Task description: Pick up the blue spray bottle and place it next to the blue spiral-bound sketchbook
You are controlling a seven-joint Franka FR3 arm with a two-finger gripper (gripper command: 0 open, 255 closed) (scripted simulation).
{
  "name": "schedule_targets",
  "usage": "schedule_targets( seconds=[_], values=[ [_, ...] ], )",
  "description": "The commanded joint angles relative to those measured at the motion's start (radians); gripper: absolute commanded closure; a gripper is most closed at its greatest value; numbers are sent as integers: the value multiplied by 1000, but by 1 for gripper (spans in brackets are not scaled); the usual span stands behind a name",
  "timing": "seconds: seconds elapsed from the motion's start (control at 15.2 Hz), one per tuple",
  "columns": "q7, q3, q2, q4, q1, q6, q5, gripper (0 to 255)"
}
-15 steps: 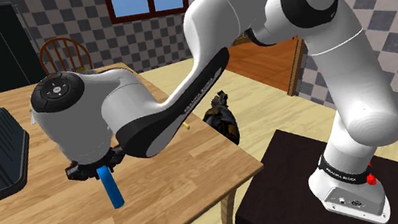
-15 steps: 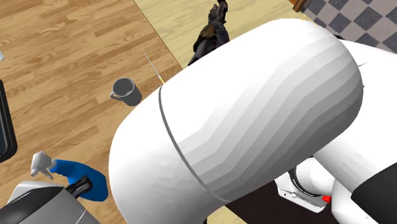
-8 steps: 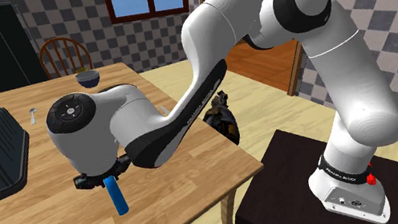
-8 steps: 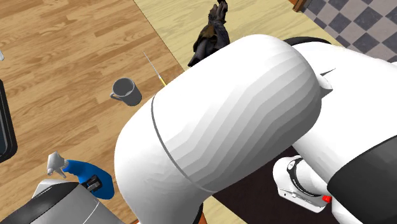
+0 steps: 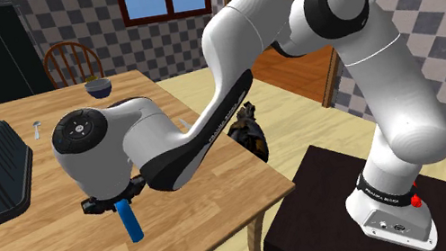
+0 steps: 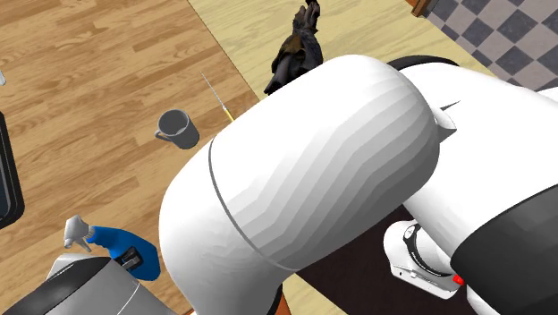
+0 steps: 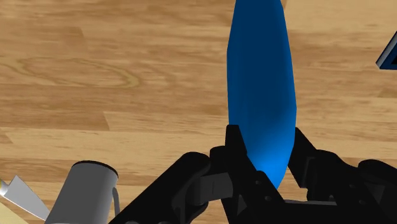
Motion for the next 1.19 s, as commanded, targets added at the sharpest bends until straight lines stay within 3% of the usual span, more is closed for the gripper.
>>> schedule_targets(
  seconds=[0.0,0.07,0.4,0.66,1.12],
  values=[
    [-1,-3,6,-2,0,-2,1,255],
    [-2,-2,5,-2,-1,-3,2,0],
    [-1,-2,6,-2,0,-2,1,0],
    [-24,54,-74,-17,-16,-56,71,0],
    [-24,54,-74,-17,-16,-56,71,0]
  ],
)
